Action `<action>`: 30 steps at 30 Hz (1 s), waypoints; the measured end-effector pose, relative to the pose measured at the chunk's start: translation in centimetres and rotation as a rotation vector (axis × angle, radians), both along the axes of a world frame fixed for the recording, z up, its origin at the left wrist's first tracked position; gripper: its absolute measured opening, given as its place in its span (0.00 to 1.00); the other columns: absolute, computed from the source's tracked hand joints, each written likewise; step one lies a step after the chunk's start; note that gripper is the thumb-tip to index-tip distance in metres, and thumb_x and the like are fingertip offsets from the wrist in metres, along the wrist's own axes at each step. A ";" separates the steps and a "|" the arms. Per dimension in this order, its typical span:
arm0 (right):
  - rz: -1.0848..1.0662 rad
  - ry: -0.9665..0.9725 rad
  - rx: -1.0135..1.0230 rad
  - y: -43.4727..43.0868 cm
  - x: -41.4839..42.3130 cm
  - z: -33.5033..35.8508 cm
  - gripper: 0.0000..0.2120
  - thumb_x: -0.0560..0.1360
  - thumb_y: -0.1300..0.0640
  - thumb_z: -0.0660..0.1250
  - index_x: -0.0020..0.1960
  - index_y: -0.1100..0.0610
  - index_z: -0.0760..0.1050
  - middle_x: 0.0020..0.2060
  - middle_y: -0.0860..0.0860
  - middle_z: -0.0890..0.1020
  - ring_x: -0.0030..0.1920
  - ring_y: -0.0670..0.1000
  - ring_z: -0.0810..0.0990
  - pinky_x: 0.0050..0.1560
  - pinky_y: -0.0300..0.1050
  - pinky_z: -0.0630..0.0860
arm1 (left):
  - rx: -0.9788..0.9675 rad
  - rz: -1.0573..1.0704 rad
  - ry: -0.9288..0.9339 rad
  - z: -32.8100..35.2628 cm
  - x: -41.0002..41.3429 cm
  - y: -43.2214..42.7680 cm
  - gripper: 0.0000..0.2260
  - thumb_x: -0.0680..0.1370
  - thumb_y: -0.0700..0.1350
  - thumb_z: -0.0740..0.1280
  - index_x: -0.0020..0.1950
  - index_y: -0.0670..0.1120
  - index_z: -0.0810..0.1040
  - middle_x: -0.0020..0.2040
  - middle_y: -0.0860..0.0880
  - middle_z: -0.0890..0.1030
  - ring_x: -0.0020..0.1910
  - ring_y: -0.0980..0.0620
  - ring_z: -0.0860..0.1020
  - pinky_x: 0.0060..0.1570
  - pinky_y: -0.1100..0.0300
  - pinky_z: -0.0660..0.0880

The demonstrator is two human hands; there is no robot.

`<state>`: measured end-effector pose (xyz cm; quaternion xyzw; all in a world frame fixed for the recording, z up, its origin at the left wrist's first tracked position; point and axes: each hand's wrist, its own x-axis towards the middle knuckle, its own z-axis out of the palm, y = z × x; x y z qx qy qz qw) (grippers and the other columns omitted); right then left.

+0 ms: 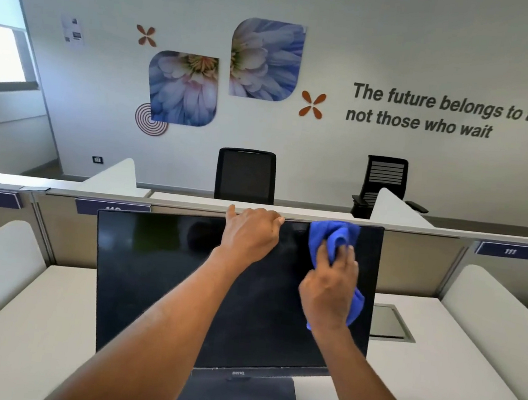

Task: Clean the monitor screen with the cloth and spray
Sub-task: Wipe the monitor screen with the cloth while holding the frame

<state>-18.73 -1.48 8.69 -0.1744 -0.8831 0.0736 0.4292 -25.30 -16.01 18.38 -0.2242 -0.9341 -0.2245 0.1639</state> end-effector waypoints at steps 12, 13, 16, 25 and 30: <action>-0.108 0.025 -0.106 4.8 -0.1 0.6 0.28 0.68 0.66 0.60 0.68 0.64 0.70 0.64 0.70 0.71 0.62 0.71 0.72 0.63 0.64 0.71 | 0.099 0.010 0.004 -0.2 -0.4 2.0 0.20 0.82 0.52 0.52 0.31 0.51 0.64 0.30 0.54 0.71 0.37 0.48 0.73 0.66 0.39 0.61; -0.125 0.030 -0.148 5.4 0.0 0.6 0.28 0.69 0.67 0.61 0.70 0.64 0.68 0.64 0.70 0.71 0.62 0.71 0.72 0.63 0.64 0.71 | 0.104 0.011 0.011 -0.2 -0.4 2.1 0.20 0.82 0.52 0.52 0.30 0.51 0.64 0.30 0.54 0.71 0.37 0.49 0.73 0.66 0.39 0.61; -0.122 0.012 -0.181 6.1 0.8 -0.1 0.30 0.71 0.66 0.62 0.73 0.62 0.63 0.66 0.68 0.69 0.63 0.68 0.72 0.63 0.63 0.72 | 0.121 0.026 0.017 -0.3 -0.4 2.4 0.20 0.82 0.52 0.52 0.30 0.51 0.64 0.29 0.54 0.71 0.35 0.50 0.72 0.66 0.39 0.60; -0.080 -0.193 -0.130 3.4 5.7 -9.6 0.31 0.64 0.66 0.71 0.67 0.63 0.70 0.59 0.66 0.76 0.56 0.66 0.78 0.53 0.60 0.79 | 0.096 0.102 0.001 -0.1 -0.3 3.2 0.19 0.83 0.53 0.51 0.36 0.51 0.71 0.35 0.54 0.75 0.40 0.48 0.73 0.70 0.35 0.55; -0.028 -0.198 -0.168 3.8 5.9 -9.5 0.33 0.64 0.65 0.73 0.67 0.60 0.65 0.58 0.65 0.77 0.54 0.64 0.79 0.52 0.57 0.80 | 0.093 0.129 0.012 -0.3 -0.3 3.4 0.21 0.82 0.56 0.53 0.34 0.50 0.74 0.33 0.54 0.76 0.40 0.48 0.75 0.70 0.36 0.53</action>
